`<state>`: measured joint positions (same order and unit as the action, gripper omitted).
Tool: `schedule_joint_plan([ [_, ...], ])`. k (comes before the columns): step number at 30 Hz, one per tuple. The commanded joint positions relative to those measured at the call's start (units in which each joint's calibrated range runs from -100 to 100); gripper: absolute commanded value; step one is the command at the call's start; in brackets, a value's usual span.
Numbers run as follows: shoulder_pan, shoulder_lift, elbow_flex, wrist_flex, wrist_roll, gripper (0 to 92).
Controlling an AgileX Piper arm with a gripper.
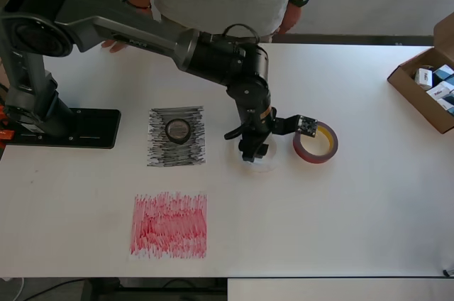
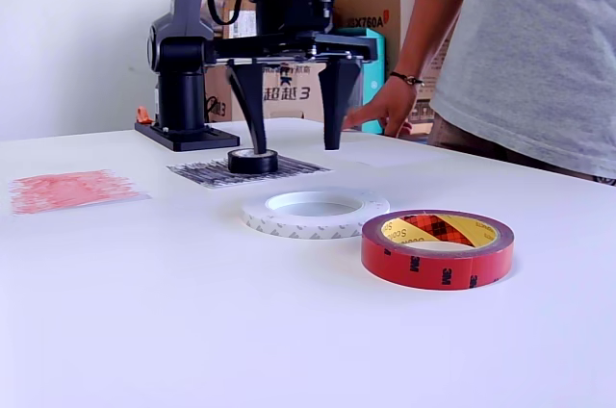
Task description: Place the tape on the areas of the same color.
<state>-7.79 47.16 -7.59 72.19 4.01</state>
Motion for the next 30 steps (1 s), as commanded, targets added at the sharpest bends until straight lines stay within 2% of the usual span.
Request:
schedule_joint_plan([
  [1, -1.9, 0.5, -0.2, 1.8, -1.1, 71.7],
  [12, -5.0, 1.4, 0.1, 1.8, -1.8, 71.7],
  [30, -3.9, 5.6, -0.2, 1.3, -1.2, 71.7],
])
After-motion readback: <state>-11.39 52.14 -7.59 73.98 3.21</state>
